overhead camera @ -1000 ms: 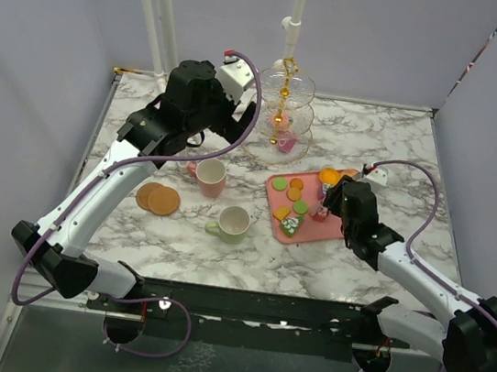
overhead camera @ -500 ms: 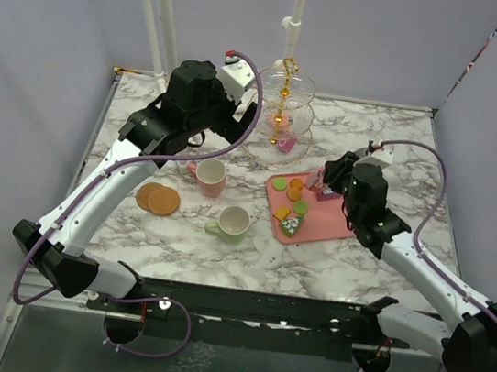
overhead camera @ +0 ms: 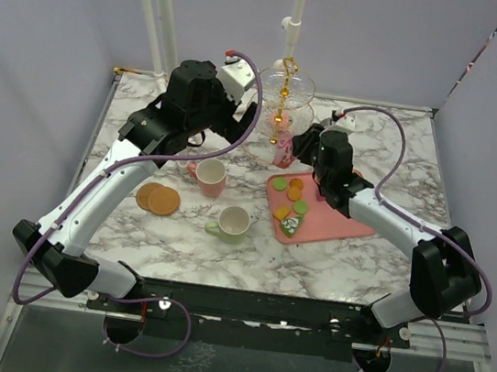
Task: Serve the afternoon tea
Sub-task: Place the desert on the desert table.
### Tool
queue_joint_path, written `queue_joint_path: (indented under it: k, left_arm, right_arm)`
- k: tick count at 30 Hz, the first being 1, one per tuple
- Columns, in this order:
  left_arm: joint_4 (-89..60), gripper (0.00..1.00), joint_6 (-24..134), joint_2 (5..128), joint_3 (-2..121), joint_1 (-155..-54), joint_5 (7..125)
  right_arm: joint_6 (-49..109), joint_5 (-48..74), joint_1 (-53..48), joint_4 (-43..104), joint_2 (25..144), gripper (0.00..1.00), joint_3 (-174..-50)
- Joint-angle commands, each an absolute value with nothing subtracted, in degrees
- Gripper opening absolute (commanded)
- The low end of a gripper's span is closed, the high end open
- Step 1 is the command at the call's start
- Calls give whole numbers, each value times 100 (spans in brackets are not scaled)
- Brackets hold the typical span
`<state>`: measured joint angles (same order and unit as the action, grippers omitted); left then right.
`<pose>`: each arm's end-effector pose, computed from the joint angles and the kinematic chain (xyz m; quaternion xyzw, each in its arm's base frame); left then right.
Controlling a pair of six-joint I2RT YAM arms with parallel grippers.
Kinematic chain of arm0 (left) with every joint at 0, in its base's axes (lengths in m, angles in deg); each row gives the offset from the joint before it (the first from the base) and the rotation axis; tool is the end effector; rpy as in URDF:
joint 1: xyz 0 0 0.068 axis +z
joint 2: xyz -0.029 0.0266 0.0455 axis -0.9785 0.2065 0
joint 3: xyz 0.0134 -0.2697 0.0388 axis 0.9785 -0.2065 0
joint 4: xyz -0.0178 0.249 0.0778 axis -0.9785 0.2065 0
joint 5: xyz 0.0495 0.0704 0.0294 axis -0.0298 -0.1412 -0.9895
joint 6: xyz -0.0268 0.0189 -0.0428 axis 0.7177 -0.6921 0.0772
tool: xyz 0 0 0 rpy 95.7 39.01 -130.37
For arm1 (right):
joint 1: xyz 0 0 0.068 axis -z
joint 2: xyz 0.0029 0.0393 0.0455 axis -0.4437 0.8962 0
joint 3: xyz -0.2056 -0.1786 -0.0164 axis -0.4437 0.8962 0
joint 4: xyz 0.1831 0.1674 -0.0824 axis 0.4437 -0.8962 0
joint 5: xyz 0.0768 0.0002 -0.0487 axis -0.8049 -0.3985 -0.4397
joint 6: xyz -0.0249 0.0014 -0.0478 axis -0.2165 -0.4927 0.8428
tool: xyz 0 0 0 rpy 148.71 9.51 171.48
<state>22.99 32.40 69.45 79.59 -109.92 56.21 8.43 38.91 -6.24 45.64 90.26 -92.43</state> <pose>0.2464 -0.1519 0.4509 0.2973 0.7694 -0.0897 0.5582 0.3008 0.1787 0.2738 0.0694 0.7915 0.1895 0.5768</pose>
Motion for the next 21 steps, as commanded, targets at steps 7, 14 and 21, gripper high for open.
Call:
queue_joint_path:
  k: [7,14,21]
  left_arm:
    - [2275,99,3219,6768,8080,-10964,5569]
    - [2284,99,3148,6657,7975,-10964,5509]
    - [2275,99,3134,6652,7972,-10964,5517]
  right_arm:
    - [498,4091,-868,5309,9997,30,-9853]
    - [314,4539,-895,5320,10460,30,-9980]
    - [563,4869,-891,5094,10089,29,-9686]
